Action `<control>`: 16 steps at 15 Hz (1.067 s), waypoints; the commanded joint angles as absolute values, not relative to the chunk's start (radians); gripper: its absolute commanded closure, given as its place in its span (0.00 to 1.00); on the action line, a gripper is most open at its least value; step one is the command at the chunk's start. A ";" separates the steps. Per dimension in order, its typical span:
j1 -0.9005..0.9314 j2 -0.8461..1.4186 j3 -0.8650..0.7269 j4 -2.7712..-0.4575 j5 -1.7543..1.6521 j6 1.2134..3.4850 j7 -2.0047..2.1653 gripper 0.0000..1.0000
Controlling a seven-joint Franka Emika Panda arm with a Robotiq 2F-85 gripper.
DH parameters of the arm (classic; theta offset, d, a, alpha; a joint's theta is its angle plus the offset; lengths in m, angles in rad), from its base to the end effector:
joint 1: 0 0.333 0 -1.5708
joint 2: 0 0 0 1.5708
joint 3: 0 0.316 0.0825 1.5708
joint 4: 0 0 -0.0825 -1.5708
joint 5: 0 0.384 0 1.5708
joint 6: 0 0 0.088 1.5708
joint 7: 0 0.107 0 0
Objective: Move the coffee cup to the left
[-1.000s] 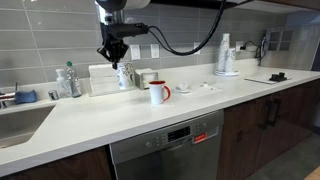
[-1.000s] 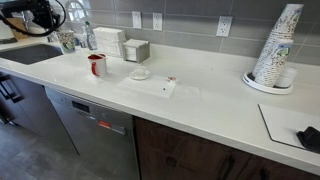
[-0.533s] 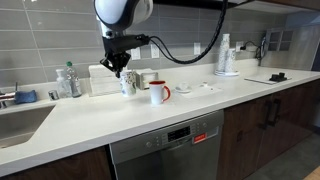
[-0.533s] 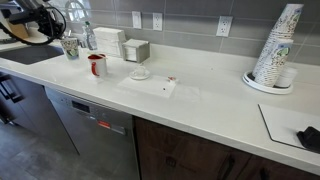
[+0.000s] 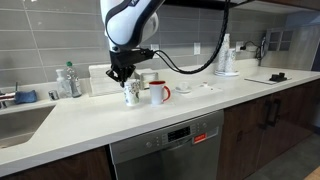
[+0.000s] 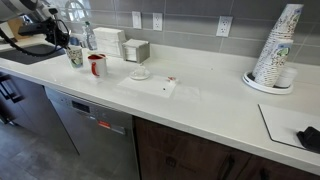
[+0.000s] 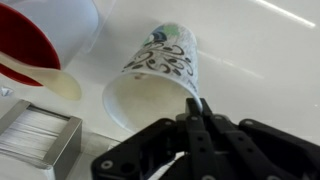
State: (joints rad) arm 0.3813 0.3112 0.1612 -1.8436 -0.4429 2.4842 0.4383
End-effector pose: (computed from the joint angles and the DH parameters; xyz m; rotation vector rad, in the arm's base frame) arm 0.5672 0.3346 0.3950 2.9266 0.5857 0.6433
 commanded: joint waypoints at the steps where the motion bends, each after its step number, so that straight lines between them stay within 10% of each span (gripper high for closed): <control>1: 0.402 0.310 0.125 -1.882 -0.473 2.521 0.489 0.99; 16: 0.429 0.356 0.096 -1.899 -0.496 2.625 0.469 0.99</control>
